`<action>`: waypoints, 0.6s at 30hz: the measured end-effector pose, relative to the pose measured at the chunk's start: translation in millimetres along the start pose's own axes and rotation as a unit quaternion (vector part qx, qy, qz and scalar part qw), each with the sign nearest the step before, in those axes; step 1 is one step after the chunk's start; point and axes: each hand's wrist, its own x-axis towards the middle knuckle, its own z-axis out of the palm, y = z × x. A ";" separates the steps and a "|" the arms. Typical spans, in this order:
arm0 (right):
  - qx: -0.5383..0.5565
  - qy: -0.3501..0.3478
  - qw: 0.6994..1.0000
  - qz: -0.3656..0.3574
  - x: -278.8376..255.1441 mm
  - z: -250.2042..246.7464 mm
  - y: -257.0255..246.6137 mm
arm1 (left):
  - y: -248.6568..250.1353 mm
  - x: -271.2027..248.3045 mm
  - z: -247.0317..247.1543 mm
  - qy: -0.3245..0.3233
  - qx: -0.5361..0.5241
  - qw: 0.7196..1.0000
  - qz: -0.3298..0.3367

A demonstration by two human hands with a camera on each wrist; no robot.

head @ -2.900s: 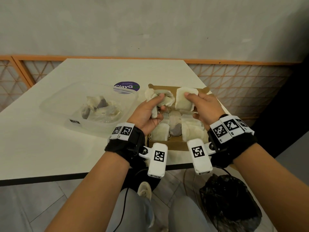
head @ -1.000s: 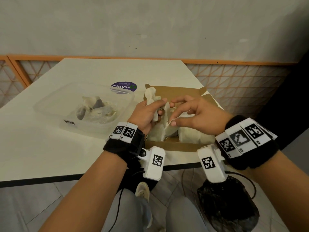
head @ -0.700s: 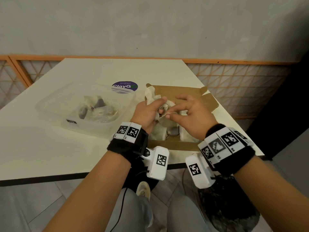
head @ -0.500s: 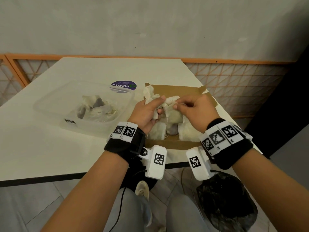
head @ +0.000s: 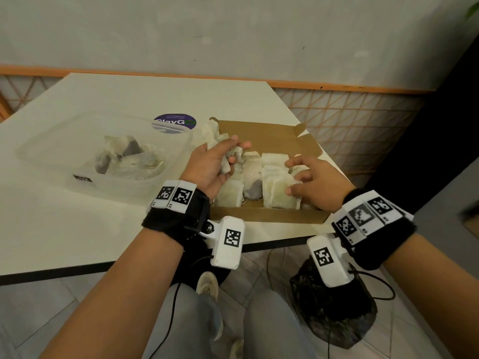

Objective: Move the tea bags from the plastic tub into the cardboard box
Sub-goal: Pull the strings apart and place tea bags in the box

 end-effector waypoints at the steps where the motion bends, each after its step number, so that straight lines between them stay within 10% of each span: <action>1: -0.058 0.017 0.998 -0.011 1.0 1.9 1.1 | -0.1 0.0 -0.3 -0.001 -0.001 1.000 0.000; 5: -0.127 0.121 0.979 -0.108 -8.0 -3.2 -3.4 | -0.7 1.8 -2.3 0.000 0.002 1.000 0.001; 12: -0.217 -0.073 0.966 -0.123 -30.1 -0.3 -6.7 | 2.8 1.9 -0.6 0.002 -0.020 1.000 -0.022; 18: 0.049 0.008 0.993 -0.109 -2.2 18.8 -35.6 | 9.5 -2.8 -2.9 -0.053 -0.068 0.994 -0.066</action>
